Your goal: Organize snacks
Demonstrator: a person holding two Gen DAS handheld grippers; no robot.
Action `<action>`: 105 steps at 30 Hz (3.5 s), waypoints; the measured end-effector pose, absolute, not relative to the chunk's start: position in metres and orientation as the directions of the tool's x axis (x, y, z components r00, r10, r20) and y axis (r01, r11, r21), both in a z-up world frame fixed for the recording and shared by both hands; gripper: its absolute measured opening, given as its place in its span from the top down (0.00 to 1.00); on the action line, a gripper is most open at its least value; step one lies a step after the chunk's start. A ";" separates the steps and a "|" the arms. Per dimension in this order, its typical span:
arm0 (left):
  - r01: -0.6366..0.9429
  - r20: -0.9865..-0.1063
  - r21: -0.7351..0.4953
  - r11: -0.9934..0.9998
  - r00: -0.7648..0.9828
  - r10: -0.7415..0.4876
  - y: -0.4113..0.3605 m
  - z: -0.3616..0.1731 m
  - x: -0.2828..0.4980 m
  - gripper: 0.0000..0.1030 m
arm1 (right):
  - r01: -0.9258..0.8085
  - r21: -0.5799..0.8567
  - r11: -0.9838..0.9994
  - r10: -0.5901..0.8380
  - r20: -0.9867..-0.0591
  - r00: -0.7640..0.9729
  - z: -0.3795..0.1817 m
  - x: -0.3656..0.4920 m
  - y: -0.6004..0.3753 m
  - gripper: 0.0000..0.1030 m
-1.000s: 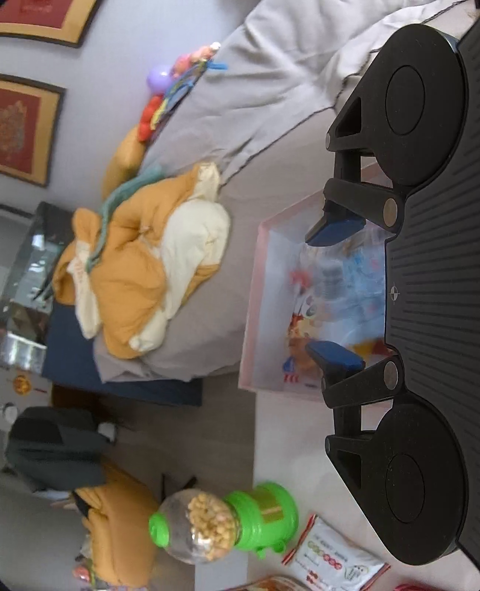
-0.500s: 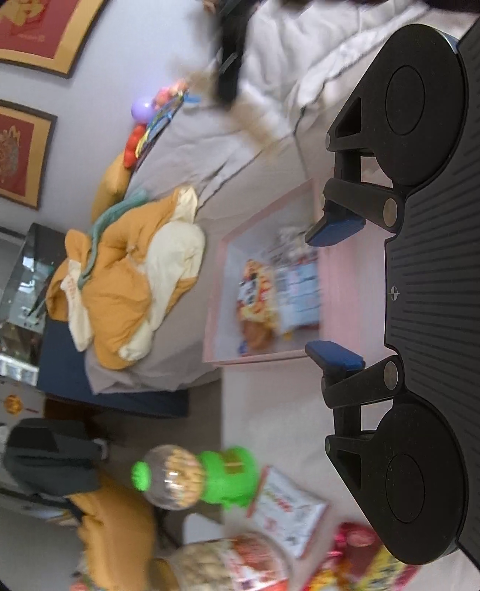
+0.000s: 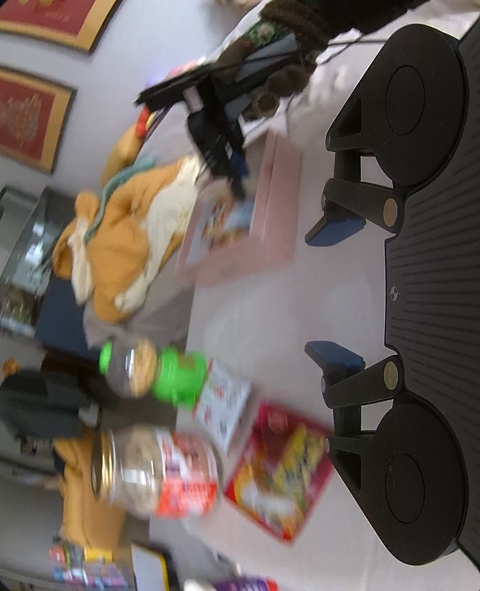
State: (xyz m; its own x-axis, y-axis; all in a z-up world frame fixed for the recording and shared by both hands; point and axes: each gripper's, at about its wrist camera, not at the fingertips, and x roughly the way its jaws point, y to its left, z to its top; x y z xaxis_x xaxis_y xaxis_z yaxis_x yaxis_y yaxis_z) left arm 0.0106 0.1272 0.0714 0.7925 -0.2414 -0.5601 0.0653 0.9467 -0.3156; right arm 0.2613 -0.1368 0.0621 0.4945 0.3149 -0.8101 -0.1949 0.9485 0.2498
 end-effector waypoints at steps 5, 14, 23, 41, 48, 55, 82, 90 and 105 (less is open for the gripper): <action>-0.134 -0.552 -0.303 0.944 0.831 -0.059 0.177 0.056 -0.002 0.39 | -0.220 0.097 0.971 0.211 -0.786 0.581 0.072 0.248 -0.117 0.54; -0.376 -0.422 -0.390 0.840 0.884 0.200 0.237 0.045 -0.020 0.39 | -0.484 0.099 0.869 0.419 -0.668 0.615 0.134 0.174 -0.022 0.18; -0.364 -0.395 -0.432 0.825 0.899 0.190 0.247 0.029 -0.028 0.39 | -0.371 0.257 0.892 0.441 -0.670 0.596 0.068 0.187 0.078 0.18; -0.354 -0.484 -0.374 0.857 0.863 0.145 0.235 0.013 -0.013 0.39 | -0.497 0.128 0.858 0.430 -0.708 0.560 0.004 0.249 0.168 0.16; -0.379 -0.477 -0.376 0.846 0.862 0.174 0.238 0.016 -0.017 0.39 | -0.601 0.129 0.789 0.500 -0.703 0.506 0.025 0.216 0.130 0.38; -0.490 -0.444 -0.477 0.730 0.851 0.280 0.275 0.027 -0.047 0.39 | -0.802 0.172 0.572 0.707 -0.598 0.376 0.042 0.167 0.134 0.09; -0.045 -0.495 -0.177 0.983 0.867 -0.050 0.192 0.061 0.055 0.39 | -0.806 0.064 0.589 0.599 -0.704 0.382 0.036 0.102 0.045 0.66; -0.038 -0.633 0.037 0.999 0.773 0.053 0.150 0.051 0.172 0.39 | -0.760 0.014 0.650 0.572 -0.667 0.477 0.012 0.089 -0.021 0.30; 0.086 -0.782 0.234 0.968 0.609 0.135 0.139 0.032 0.211 0.29 | -0.756 0.073 0.651 0.618 -0.629 0.472 -0.001 0.084 -0.040 0.20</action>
State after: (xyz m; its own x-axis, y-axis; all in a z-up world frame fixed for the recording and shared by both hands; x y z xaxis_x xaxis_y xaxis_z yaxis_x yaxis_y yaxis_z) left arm 0.2114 0.1386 0.0316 0.6089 0.1352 -0.7817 0.0859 0.9683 0.2344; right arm 0.0840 -0.0400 -0.0008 0.4717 0.6179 -0.6290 -0.7556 0.6509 0.0728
